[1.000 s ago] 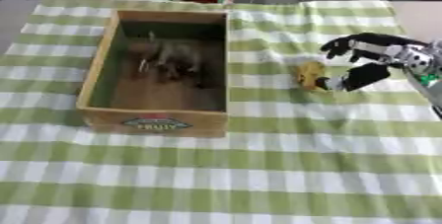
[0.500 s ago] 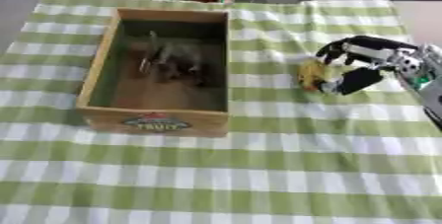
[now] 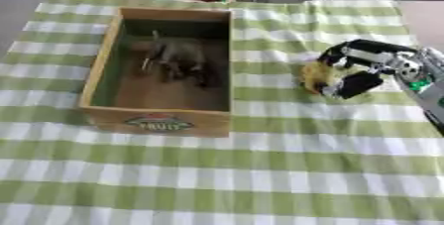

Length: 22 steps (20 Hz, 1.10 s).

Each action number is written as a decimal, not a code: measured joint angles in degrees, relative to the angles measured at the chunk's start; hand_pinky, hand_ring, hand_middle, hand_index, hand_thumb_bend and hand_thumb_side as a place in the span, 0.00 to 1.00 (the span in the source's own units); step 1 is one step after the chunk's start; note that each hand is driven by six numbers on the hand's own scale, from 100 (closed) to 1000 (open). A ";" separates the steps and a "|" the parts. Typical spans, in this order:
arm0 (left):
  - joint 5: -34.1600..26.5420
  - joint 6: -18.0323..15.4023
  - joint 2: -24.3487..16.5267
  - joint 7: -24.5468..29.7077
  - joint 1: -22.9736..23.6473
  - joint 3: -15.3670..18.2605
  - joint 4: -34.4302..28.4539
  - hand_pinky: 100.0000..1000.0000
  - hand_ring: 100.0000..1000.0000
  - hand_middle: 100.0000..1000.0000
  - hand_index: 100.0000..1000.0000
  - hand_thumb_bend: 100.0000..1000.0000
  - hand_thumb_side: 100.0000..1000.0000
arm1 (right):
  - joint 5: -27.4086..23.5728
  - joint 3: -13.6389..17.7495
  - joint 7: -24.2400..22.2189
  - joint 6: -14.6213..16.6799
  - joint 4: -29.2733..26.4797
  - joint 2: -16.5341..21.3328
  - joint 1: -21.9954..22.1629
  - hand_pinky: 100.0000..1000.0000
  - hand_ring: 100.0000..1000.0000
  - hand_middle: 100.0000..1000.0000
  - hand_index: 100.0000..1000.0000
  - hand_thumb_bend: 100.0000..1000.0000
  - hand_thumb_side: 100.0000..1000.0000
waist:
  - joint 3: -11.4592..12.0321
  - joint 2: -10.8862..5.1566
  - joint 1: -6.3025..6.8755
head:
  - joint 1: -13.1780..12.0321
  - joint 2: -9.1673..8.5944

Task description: Pick up objects on the table and place them in the box.

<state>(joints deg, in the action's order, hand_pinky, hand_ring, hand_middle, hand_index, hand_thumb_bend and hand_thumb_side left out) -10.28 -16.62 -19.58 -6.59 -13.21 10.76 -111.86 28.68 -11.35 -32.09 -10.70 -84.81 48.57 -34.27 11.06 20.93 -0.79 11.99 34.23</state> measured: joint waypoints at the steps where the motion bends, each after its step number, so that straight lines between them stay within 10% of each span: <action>1: 0.00 0.00 0.00 0.00 0.00 0.00 0.00 0.41 0.52 0.58 0.72 0.00 0.84 | -0.06 0.00 0.20 -0.09 0.00 -0.02 0.00 0.76 0.84 0.55 0.72 0.00 0.18 | 0.00 0.00 0.00 | -0.07 0.00; 7: -0.01 0.00 0.00 0.00 -0.01 0.00 0.00 0.41 0.52 0.58 0.72 0.00 0.84 | -0.57 0.00 0.84 -0.41 0.00 -0.02 0.00 0.76 0.84 0.55 0.72 0.00 0.18 | 0.00 -0.01 0.00 | -0.24 0.00; 8: -0.01 0.01 0.00 0.00 -0.01 0.00 0.00 0.41 0.52 0.58 0.72 0.00 0.83 | -0.58 0.00 0.87 -0.43 0.00 -0.02 0.00 0.70 0.69 0.39 0.59 0.00 0.00 | 0.00 -0.01 0.00 | -0.24 0.00; 22: -0.15 0.29 0.00 -0.23 -0.10 -0.01 -0.05 0.41 0.52 0.58 0.72 0.00 0.83 | -6.16 1.40 8.70 -4.17 -6.14 -0.43 0.40 0.66 0.60 0.33 0.53 0.00 0.00 | -0.44 -0.85 -0.23 | -0.74 0.03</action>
<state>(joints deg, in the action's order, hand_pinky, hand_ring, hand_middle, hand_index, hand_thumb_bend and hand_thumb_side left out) -10.43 -16.34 -19.57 -6.81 -13.31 10.75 -111.91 22.52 -9.95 -23.39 -14.87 -90.95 48.14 -33.87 10.62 20.08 -1.02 11.25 34.26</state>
